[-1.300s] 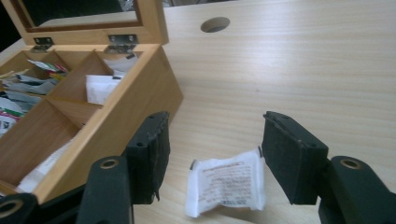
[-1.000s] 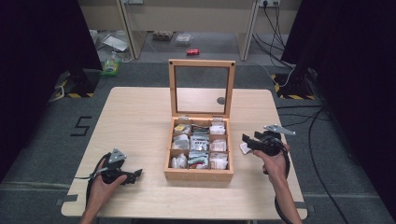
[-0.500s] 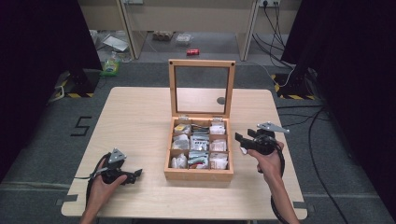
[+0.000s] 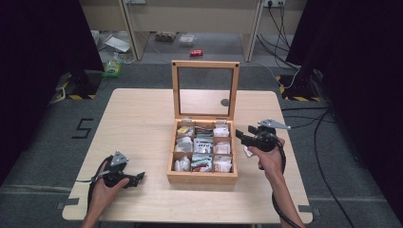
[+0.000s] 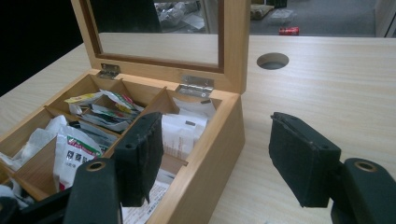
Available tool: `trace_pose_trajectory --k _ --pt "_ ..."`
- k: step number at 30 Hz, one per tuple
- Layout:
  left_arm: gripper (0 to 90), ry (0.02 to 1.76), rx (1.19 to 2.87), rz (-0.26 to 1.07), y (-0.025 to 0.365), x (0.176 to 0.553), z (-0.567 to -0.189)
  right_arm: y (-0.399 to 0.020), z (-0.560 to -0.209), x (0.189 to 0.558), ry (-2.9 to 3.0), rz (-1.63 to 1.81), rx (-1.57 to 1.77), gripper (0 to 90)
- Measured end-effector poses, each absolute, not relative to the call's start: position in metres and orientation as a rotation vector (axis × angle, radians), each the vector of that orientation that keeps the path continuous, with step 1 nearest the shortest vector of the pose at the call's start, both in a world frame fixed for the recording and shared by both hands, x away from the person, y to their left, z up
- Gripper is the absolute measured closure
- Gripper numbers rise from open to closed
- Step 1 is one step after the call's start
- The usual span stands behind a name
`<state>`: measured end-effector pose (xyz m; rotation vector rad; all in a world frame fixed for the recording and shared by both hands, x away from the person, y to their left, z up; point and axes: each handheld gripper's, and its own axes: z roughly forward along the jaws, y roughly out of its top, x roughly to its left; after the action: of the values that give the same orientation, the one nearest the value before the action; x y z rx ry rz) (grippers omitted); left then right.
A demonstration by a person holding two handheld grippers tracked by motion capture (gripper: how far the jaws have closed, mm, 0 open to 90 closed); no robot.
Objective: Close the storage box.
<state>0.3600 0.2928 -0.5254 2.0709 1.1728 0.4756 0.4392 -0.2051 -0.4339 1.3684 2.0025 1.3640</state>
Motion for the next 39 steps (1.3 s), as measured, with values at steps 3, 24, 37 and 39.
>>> trace_pose_trajectory --k 3,24,37,39 --pt "0.0 1.173 2.071 0.476 0.293 0.36 -0.525 -0.202 -0.437 0.445 2.004 1.365 1.363 35.4" --pt "0.0 1.172 2.071 0.475 0.293 0.36 -0.525 -0.196 -0.434 0.495 2.005 1.369 1.333 37.8" --pt "0.0 1.172 2.073 0.476 0.293 0.36 -0.525 -0.179 -0.434 0.519 2.012 1.388 1.306 36.2" --pt "0.0 1.172 2.074 0.474 0.293 0.36 -0.525 -0.176 -0.433 0.523 2.014 1.375 1.304 36.0"
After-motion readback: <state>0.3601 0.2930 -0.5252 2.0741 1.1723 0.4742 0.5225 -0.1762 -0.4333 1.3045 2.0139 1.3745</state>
